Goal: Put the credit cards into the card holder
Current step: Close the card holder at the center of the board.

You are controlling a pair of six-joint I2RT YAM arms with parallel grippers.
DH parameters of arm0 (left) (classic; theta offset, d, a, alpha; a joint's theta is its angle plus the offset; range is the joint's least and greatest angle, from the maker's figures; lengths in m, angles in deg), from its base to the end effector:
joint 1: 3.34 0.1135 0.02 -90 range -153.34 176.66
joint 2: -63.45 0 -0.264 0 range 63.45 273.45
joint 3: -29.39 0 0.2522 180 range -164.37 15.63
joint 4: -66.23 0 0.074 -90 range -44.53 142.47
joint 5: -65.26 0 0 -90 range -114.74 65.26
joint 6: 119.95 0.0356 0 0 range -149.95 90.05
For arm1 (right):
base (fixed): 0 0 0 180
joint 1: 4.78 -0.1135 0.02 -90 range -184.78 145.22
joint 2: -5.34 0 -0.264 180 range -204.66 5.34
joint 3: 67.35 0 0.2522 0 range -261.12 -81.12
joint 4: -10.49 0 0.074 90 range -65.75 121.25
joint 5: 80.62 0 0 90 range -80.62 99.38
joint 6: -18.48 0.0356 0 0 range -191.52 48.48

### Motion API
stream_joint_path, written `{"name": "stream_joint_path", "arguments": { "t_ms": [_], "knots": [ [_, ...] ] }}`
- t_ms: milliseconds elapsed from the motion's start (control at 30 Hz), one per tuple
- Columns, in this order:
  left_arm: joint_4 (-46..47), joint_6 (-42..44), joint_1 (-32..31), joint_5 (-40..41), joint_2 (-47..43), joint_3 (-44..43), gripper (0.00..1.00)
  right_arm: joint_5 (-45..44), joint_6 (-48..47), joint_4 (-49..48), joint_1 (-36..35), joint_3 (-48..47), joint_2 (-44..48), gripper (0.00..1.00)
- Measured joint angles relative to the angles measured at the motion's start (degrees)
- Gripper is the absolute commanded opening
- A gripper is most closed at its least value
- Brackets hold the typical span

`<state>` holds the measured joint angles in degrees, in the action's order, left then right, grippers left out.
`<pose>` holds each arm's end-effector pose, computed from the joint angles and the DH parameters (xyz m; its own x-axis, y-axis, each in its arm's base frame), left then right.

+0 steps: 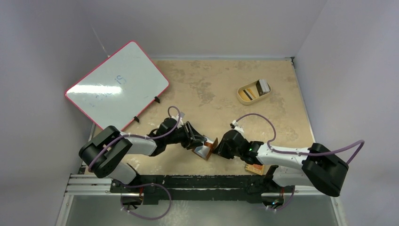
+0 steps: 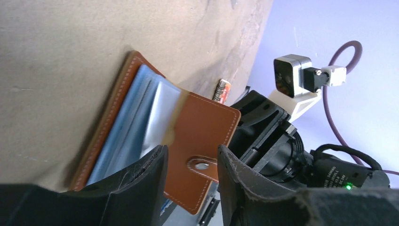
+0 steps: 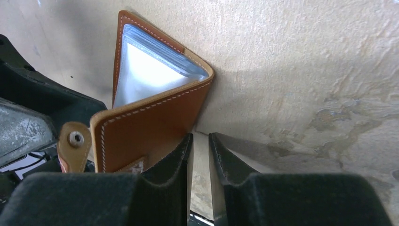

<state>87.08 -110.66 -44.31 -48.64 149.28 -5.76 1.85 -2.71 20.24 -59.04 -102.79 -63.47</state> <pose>0.1816 -0.1768 0.1287 -0.9141 -0.4012 0.0588 -0.2310 0.3961 -0.8887 0.1294 0.1718 0.1462 -0.8425 0.4118 -0.3474 0.1016 0.7547 0.6482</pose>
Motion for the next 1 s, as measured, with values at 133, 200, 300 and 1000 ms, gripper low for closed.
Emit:
{"name": "stream_joint_path", "arguments": {
  "t_ms": [133, 200, 300, 1000],
  "knots": [
    [-0.02, 0.24, -0.33, -0.31, 0.04, -0.22, 0.44, 0.66, 0.22, -2.21, 0.00, 0.52, -0.52, 0.22],
    [-5.99, 2.82, -0.37, 0.66, -0.92, -1.77, 0.47, 0.72, 0.22, -2.64, 0.00, 0.83, -0.33, 0.22],
    [-20.06, 9.53, -0.42, 5.16, -3.87, -7.19, 0.54, 0.83, 0.20, -2.75, 0.00, 1.20, 0.15, 0.22],
    [-24.72, 19.93, -0.37, 9.01, 1.49, -11.72, 0.57, 1.51, -0.59, -4.74, 0.00, 1.07, -1.36, 0.22]
  ]
}}
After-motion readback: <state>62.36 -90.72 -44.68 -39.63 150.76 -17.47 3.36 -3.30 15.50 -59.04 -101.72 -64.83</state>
